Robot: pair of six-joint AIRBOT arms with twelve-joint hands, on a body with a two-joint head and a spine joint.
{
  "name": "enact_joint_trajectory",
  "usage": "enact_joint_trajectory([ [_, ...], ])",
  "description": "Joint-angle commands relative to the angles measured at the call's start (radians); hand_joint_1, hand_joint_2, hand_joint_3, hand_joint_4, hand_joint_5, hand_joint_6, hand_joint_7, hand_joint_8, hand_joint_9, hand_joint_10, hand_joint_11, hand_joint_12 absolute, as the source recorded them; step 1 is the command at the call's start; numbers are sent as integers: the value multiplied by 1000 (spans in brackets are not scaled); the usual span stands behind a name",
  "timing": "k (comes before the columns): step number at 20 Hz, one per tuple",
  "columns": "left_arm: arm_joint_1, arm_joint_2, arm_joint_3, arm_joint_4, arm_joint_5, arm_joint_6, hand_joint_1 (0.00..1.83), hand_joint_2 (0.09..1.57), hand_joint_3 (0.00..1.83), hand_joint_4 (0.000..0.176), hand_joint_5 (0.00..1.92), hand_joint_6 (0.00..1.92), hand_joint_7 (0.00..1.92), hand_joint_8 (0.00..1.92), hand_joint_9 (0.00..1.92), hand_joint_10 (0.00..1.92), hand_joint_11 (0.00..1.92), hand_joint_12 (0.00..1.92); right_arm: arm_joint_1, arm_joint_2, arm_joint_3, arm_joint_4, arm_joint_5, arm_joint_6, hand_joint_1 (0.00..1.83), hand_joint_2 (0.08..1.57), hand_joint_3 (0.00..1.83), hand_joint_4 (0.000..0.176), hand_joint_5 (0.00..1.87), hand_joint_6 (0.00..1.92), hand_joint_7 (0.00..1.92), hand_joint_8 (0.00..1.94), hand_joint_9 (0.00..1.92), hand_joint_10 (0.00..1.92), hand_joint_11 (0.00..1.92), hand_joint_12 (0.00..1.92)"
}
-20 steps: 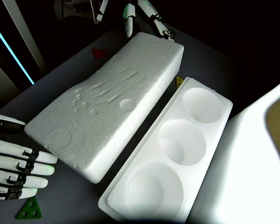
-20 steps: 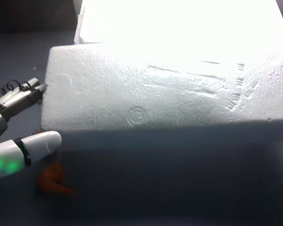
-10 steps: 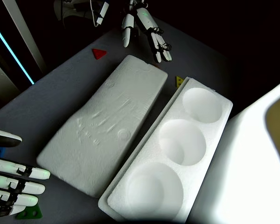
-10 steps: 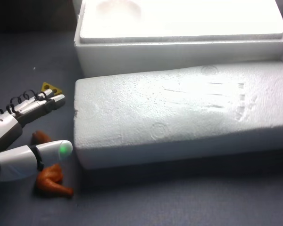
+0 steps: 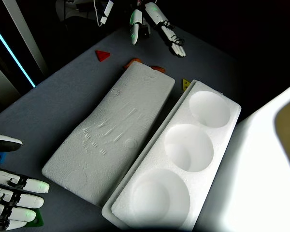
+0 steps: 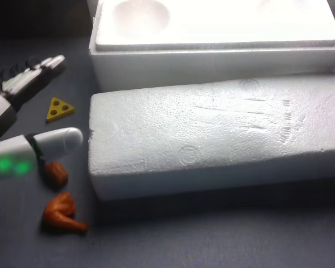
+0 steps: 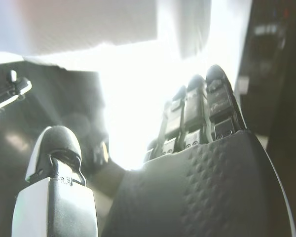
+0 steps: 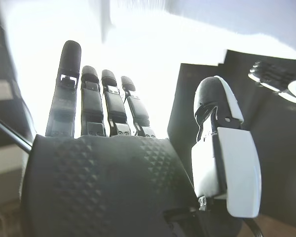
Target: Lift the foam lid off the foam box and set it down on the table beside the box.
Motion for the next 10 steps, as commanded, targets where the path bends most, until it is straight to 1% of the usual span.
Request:
enact_joint_trajectory([
  [1,-25,-2,13,11,-97,1,290,1144,4,33,0,0,0,0,0,0,0,0,23,9,9,-4,117,-6,201,1274,1,0,0,0,0,0,0,0,0,145],
  [2,-56,-8,27,29,-79,2,306,1148,5,56,0,0,0,0,0,0,0,0,50,9,14,-20,106,-16,199,1280,2,0,0,0,0,0,0,0,0,28],
  [3,-86,-13,41,52,-60,4,302,1153,7,66,0,0,0,0,0,0,0,0,80,6,19,-34,89,-32,194,1274,0,0,0,0,0,0,0,0,0,5],
  [4,-113,-18,53,70,-45,6,305,1157,8,69,0,0,0,0,0,0,0,0,109,-1,28,-49,72,-41,187,1273,0,0,0,0,0,0,0,0,0,0],
  [5,-151,-27,75,97,-22,6,301,1159,7,72,0,0,0,0,0,0,0,0,168,-18,48,-84,30,-53,200,1255,0,23,0,0,0,0,0,0,0,0],
  [6,-170,-33,86,111,-9,6,294,1159,6,71,0,0,0,0,0,0,0,0,191,-25,55,-95,10,-64,181,1230,0,36,0,0,0,0,0,0,0,0],
  [7,-197,-41,102,134,12,6,275,1152,2,66,0,0,0,0,0,0,0,0,236,-40,66,-118,-23,-82,174,1239,0,23,0,0,0,0,0,0,0,0],
  [8,-223,-47,115,156,32,5,275,1138,0,73,0,0,0,0,0,0,0,0,276,-55,80,-143,-58,-93,164,1233,0,15,0,0,0,0,0,0,35,17],
  [9,-248,-54,127,172,52,5,275,1129,0,86,0,0,0,0,0,0,0,0,316,-69,92,-165,-90,-101,188,1238,2,20,0,0,0,0,0,0,6,390],
  [10,-271,-63,140,191,73,3,302,1122,0,90,0,0,0,0,0,0,0,0,349,-80,103,-188,-121,-107,145,1251,4,5,0,0,0,0,0,0,0,840],
])
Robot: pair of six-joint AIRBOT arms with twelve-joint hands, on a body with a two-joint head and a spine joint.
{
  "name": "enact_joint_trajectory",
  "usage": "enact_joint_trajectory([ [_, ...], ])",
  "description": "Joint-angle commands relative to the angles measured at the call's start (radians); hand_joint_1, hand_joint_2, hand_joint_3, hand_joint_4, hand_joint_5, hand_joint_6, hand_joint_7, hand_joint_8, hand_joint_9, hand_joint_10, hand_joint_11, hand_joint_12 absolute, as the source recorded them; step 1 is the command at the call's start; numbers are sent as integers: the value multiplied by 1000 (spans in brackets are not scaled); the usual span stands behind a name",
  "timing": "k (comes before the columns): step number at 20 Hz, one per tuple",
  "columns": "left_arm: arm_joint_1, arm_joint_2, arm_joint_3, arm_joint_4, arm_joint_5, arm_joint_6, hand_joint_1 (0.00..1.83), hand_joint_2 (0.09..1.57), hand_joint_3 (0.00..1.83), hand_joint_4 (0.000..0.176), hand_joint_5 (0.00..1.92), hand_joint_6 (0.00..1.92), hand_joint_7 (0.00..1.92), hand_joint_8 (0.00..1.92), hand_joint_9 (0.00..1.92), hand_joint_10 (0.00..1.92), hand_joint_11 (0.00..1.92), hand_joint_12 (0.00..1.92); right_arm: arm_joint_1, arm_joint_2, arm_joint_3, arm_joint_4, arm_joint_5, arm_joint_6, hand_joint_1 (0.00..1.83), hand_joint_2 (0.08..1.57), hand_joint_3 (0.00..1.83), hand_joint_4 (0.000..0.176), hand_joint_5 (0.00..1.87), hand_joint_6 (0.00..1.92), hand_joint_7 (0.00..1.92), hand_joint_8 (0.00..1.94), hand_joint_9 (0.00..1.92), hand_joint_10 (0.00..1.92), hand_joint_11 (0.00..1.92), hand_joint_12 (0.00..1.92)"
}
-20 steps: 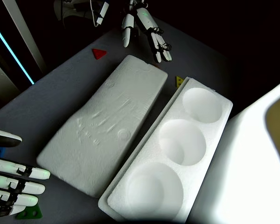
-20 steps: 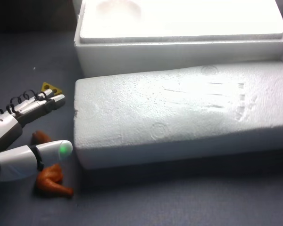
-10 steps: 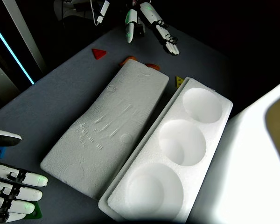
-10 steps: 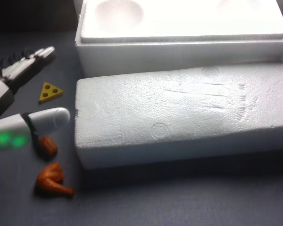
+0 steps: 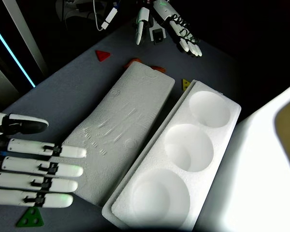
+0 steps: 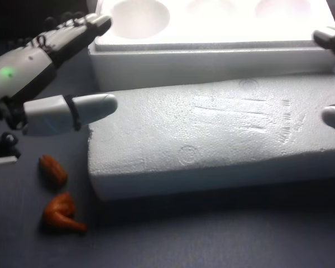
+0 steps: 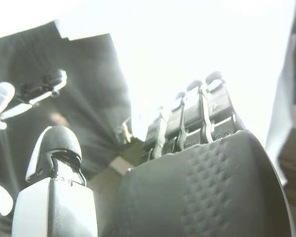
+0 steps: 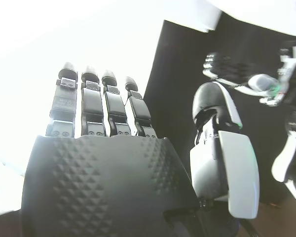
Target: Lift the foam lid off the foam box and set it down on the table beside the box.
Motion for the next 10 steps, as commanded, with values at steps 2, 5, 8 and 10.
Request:
enact_joint_trajectory([
  [2,-48,-18,23,27,-59,-13,348,1123,0,57,4,1,0,0,0,0,0,0,45,-5,17,-9,61,-17,126,1265,4,0,0,0,0,0,0,0,0,1105],
  [5,-113,-44,48,83,-19,-22,367,1136,1,36,0,0,0,0,0,0,0,0,65,-20,27,-18,50,-28,118,1274,5,0,0,0,0,0,0,0,0,1027],
  [8,-129,-53,55,99,-14,-29,338,1132,0,54,7,3,0,0,0,0,30,15,74,-29,32,-26,50,-28,160,1296,3,0,0,0,0,0,0,0,0,1511],
  [10,-131,-57,58,106,-18,-34,320,1130,0,53,7,2,0,0,0,0,18,15,74,-30,32,-26,50,-28,185,1304,1,0,0,0,0,0,0,0,0,1416],
])
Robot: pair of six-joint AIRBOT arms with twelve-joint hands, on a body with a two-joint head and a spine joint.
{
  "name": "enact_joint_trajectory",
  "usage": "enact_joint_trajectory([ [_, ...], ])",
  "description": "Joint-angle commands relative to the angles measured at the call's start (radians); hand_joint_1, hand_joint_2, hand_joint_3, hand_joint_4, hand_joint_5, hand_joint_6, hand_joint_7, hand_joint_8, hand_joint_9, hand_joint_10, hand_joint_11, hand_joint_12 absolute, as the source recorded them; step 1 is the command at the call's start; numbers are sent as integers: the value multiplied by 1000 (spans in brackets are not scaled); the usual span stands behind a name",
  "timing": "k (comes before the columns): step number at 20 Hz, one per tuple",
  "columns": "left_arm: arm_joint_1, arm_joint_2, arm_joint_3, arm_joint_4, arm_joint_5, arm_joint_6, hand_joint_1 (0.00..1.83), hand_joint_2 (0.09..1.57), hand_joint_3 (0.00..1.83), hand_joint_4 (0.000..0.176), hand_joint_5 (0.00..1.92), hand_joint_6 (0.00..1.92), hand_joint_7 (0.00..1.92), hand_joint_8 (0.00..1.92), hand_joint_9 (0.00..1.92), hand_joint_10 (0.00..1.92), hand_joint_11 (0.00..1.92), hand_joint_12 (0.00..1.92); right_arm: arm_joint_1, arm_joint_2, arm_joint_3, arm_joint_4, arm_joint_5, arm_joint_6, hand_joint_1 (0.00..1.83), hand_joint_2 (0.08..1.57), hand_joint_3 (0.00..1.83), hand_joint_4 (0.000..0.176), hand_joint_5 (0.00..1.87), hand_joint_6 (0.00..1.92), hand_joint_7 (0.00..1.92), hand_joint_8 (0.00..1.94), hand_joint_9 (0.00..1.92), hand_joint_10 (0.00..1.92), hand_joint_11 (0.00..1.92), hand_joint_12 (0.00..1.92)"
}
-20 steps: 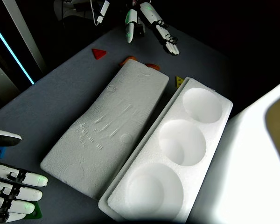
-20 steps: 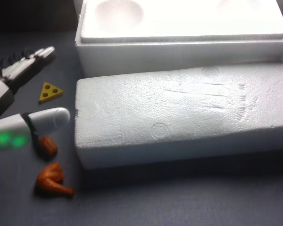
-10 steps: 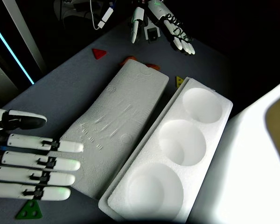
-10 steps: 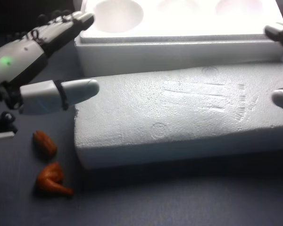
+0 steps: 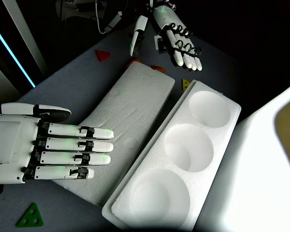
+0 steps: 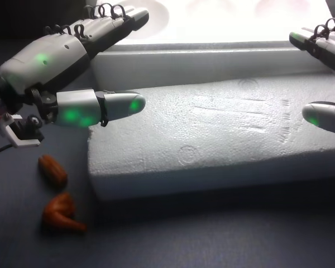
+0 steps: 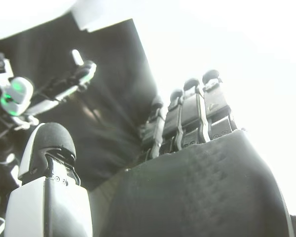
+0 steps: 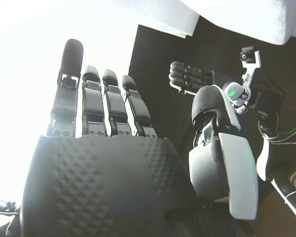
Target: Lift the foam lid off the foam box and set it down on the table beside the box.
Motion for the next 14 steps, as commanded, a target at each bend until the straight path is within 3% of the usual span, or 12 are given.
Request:
enact_joint_trajectory([
  [1,-12,-2,7,-16,-122,-9,329,1133,0,46,1,0,0,0,0,0,3,2,12,10,2,4,124,-2,181,1309,2,0,0,0,0,0,0,0,0,1378],
  [5,-13,-4,11,-15,-141,-9,370,1145,5,50,33,12,0,0,0,0,0,0,12,12,-11,1,150,-2,232,1322,2,0,0,0,0,0,0,0,0,1317],
  [8,-23,-7,14,-7,-144,-9,419,1164,10,63,54,16,0,0,0,0,0,0,10,33,-27,0,167,-2,269,1322,0,0,0,0,0,0,3,1,0,1436],
  [10,-26,-7,14,-3,-146,-9,426,1173,13,63,55,15,0,0,0,0,0,0,10,38,-31,0,174,-2,289,1306,0,0,0,0,0,0,19,8,0,1394],
  [11,-26,-7,14,-3,-147,-9,439,1170,9,76,58,14,0,0,0,0,0,0,10,38,-31,0,177,-2,290,1300,0,0,0,0,0,0,16,7,0,1394],
  [14,-24,-5,9,-3,-153,-12,461,1173,8,69,67,14,0,0,0,0,0,0,5,38,-33,2,199,-2,295,1308,0,0,0,0,0,0,0,0,0,1349],
])
